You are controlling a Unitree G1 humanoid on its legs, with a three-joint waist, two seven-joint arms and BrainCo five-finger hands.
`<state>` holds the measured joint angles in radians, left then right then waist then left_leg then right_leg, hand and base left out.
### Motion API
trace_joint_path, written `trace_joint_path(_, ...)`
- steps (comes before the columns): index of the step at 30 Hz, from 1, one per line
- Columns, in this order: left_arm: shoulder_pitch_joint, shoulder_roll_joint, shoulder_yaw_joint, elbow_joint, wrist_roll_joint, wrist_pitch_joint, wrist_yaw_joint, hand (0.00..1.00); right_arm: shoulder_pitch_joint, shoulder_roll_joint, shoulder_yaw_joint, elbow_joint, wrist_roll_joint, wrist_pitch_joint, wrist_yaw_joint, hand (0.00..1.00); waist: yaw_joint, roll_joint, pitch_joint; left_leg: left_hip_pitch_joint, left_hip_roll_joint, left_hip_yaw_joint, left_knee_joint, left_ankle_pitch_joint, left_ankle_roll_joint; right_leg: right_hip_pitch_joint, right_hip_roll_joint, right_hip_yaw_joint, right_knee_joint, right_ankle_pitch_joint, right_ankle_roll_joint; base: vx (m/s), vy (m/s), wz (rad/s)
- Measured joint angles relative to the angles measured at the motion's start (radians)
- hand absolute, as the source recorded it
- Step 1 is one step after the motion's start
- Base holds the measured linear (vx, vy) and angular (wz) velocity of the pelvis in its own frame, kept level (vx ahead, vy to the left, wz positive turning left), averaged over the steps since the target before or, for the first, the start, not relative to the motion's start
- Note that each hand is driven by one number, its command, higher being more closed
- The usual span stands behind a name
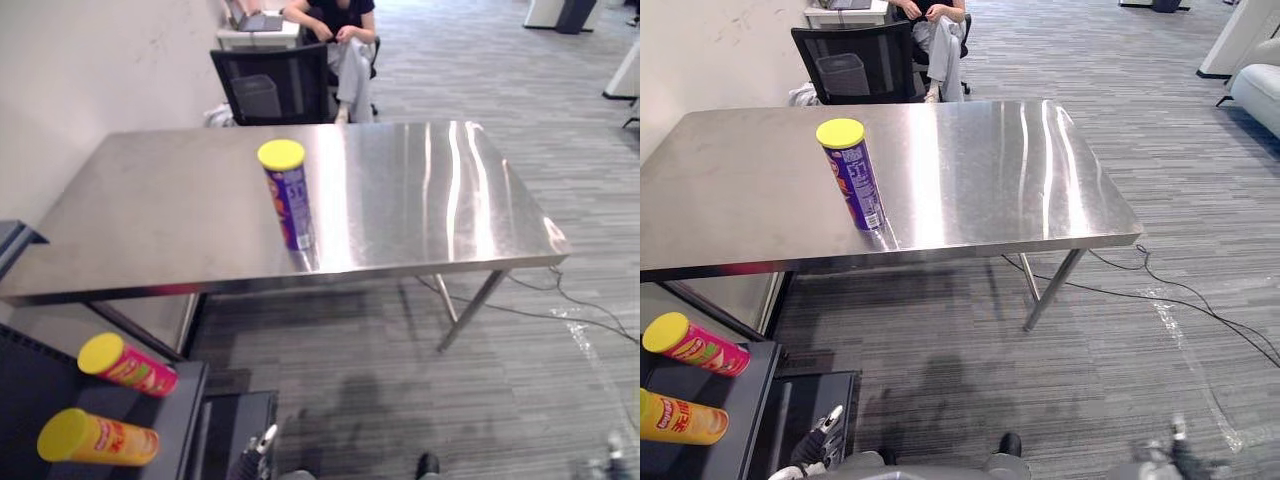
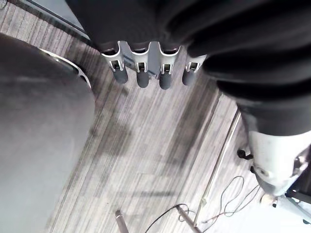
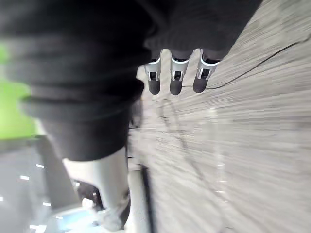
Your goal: Put the gum and the chips on the shelf.
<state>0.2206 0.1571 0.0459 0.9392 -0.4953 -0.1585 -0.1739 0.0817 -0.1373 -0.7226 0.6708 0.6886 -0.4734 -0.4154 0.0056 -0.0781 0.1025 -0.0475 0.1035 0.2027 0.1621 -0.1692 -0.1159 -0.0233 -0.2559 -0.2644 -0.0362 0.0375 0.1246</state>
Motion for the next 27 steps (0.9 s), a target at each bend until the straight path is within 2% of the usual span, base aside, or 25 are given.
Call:
trace_joint_path(1, 0.005, 0.004, 0.0, -0.004, 0.001, 0.005, 0.001, 0.0, 0.0, -0.006, -0.009, -0.038, 0.0, -0.008, -0.005, 0.0, 0.0, -0.006, -0.007, 0.0, -0.002, -0.002, -0.006, 0.0, 0.0, -0.004, 0.0, 0.0, 0.002, 0.002, -0.004, 0.05, -0.002, -0.08)
trace_joint_path(2, 0.009, 0.007, 0.0, -0.006, 0.002, 0.01, 0.002, 0.0, -0.003, -0.011, -0.017, -0.138, 0.0, -0.031, -0.019, 0.0, 0.0, -0.001, -0.02, 0.0, -0.003, -0.012, -0.008, 0.003, -0.002, -0.006, 0.002, 0.0, 0.006, 0.005, -0.008, 0.07, -0.011, -0.03)
trace_joint_path(3, 0.014, 0.008, 0.0, -0.013, 0.009, 0.017, 0.008, 0.0, -0.003, -0.018, -0.015, -0.25, -0.014, -0.038, -0.04, 0.0, -0.002, -0.013, -0.021, 0.0, -0.005, -0.025, -0.009, 0.009, 0.004, -0.007, 0.005, 0.0, 0.01, 0.006, -0.008, 0.08, -0.014, 0.01)
trace_joint_path(7, 0.019, 0.014, -0.004, -0.034, 0.045, 0.035, 0.013, 0.0, -0.046, -0.055, 0.011, -0.494, -0.113, -0.02, -0.059, 0.0, -0.003, -0.007, -0.035, 0.002, -0.004, -0.046, -0.018, 0.019, 0.008, -0.009, 0.01, -0.003, 0.029, 0.014, 0.002, 0.12, -0.008, 0.12)
trace_joint_path(8, 0.019, 0.014, -0.005, -0.038, 0.046, 0.038, 0.013, 0.0, -0.066, -0.065, 0.039, -0.548, -0.147, -0.01, -0.052, 0.0, -0.005, -0.007, -0.036, 0.004, -0.002, -0.049, -0.014, 0.022, 0.01, -0.013, 0.013, -0.003, 0.03, 0.024, 0.017, 0.15, -0.009, 0.0)
trace_joint_path(9, 0.018, 0.012, -0.005, -0.045, 0.05, 0.038, 0.013, 0.0, -0.088, -0.083, 0.084, -0.602, -0.189, 0.004, -0.012, 0.0, -0.002, -0.007, -0.036, -0.002, 0.0, -0.051, -0.014, 0.022, 0.01, -0.022, 0.017, -0.002, 0.03, 0.024, 0.018, 0.15, -0.006, -0.02)
trace_joint_path(12, 0.018, 0.012, -0.004, -0.055, 0.083, 0.037, 0.013, 0.0, -0.125, -0.104, 0.175, -0.677, -0.22, 0.043, 0.075, 0.0, 0.001, -0.006, -0.036, -0.003, 0.0, -0.058, -0.015, 0.022, 0.011, -0.022, 0.018, -0.002, 0.031, 0.025, 0.018, 0.09, 0.006, 0.01)
trace_joint_path(16, 0.019, 0.009, -0.002, -0.06, 0.086, 0.026, 0.015, 0.0, -0.134, -0.135, 0.361, -0.792, -0.244, 0.131, 0.286, 0.0, 0.004, -0.01, -0.032, 0.0, -0.001, -0.083, -0.015, 0.018, 0.014, -0.01, 0.018, -0.007, 0.04, 0.025, 0.018, 0.05, 0.022, 0.12)
trace_joint_path(18, 0.018, 0.003, 0.0, -0.06, 0.086, 0.01, 0.019, 0.0, -0.14, -0.14, 0.432, -0.795, -0.246, 0.168, 0.367, 0.0, 0.017, -0.013, -0.03, 0.001, -0.002, -0.098, -0.014, 0.018, 0.015, -0.004, 0.017, -0.013, 0.041, 0.025, 0.018, 0.01, 0.016, 0.18)
trace_joint_path(19, 0.017, 0.0, 0.003, -0.062, 0.086, -0.008, 0.033, 0.0, -0.149, -0.14, 0.498, -0.791, -0.247, 0.203, 0.445, 0.0, 0.028, -0.014, -0.015, 0.004, -0.004, -0.109, -0.01, 0.018, 0.015, 0.012, 0.016, -0.028, 0.041, 0.024, 0.018, -0.02, 0.007, 0.23)
trace_joint_path(22, 0.017, -0.009, 0.021, -0.062, 0.087, -0.029, 0.057, 0.0, -0.188, -0.14, 0.583, -0.773, -0.249, 0.238, 0.5, 0.0, 0.035, -0.01, 0.004, 0.0, -0.004, -0.132, 0.003, 0.014, 0.018, 0.027, 0.015, -0.044, 0.042, 0.022, 0.02, -0.05, 0.003, 0.2)
trace_joint_path(23, 0.017, -0.016, 0.037, -0.063, 0.089, -0.039, 0.074, 0.0, -0.218, -0.14, 0.628, -0.766, -0.249, 0.265, 0.535, 0.0, 0.048, -0.009, 0.02, -0.005, -0.007, -0.14, 0.015, 0.011, 0.018, 0.034, 0.012, -0.057, 0.044, 0.014, 0.028, -0.08, -0.004, 0.17)
trace_joint_path(25, 0.017, -0.022, 0.05, -0.061, 0.119, -0.045, 0.09, 0.0, -0.245, -0.14, 0.667, -0.75, -0.25, 0.279, 0.553, 0.0, 0.064, -0.007, 0.032, -0.023, -0.011, -0.156, 0.029, 0.005, 0.018, 0.034, 0.006, -0.065, 0.057, -0.007, 0.045, -0.11, -0.011, 0.27)
trace_joint_path(27, 0.032, -0.028, 0.058, -0.059, 0.127, -0.043, 0.095, 0.0, -0.264, -0.152, 0.706, -0.72, -0.256, 0.301, 0.565, 0.0, 0.084, 0.004, 0.04, -0.039, -0.012, -0.192, 0.045, 0.005, 0.017, 0.034, 0.003, -0.101, 0.083, -0.025, 0.046, -0.08, -0.009, 0.45)
